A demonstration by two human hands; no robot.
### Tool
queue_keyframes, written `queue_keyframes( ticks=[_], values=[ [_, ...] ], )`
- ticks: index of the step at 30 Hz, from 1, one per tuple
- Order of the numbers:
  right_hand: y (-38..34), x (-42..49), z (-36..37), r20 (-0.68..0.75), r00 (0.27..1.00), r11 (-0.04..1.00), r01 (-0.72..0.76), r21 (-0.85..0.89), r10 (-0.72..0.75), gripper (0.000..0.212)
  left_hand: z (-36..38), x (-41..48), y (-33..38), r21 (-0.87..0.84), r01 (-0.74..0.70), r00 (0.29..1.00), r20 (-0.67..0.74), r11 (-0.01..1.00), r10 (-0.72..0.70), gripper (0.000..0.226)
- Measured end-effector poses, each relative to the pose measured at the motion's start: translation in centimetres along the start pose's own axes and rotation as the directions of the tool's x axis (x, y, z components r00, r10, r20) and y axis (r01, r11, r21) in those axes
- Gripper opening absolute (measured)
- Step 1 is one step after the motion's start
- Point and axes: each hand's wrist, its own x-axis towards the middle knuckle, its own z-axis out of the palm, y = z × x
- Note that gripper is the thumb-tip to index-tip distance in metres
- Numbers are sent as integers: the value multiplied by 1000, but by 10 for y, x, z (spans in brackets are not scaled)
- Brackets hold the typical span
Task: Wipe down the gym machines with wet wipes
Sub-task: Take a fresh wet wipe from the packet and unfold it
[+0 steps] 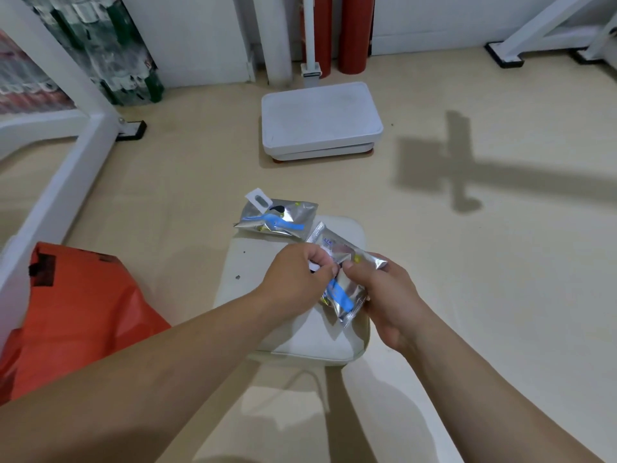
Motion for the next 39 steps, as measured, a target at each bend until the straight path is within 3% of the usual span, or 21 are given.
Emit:
queue_keyframes(
  ticks=[8, 15, 22, 30, 32, 36, 39],
  values=[
    [-3, -7, 3, 55, 998, 994, 13, 104, -19, 31, 3, -8, 14, 49, -40, 998, 48, 998, 38, 15],
    [-6, -8, 6, 155, 984, 917, -138, 373, 86, 26, 9, -14, 26, -64, 55, 988, 145, 996, -45, 15],
    [0, 7, -9, 43, 990, 943, -142, 300, 136, 27, -4, -9, 27, -121, 141, 975, 189, 983, -117, 14],
    [-2, 5, -7, 72, 989, 960, -145, 241, 131, 12, -15, -5, 28, -357, 216, 971, 176, 909, -161, 17],
    [-2, 6, -5, 63, 990, 968, -137, 212, 126, 20, -18, -4, 25, -348, 170, 985, 95, 922, -146, 14],
    [1, 4, -2, 54, 988, 963, -153, 223, 145, 23, -20, -5, 22, -100, -44, 992, -120, 994, 32, 10],
    [1, 2, -2, 57, 987, 962, -157, 225, 148, 21, -21, -6, 15, 99, -296, 953, -32, 950, 301, 27]
  ],
)
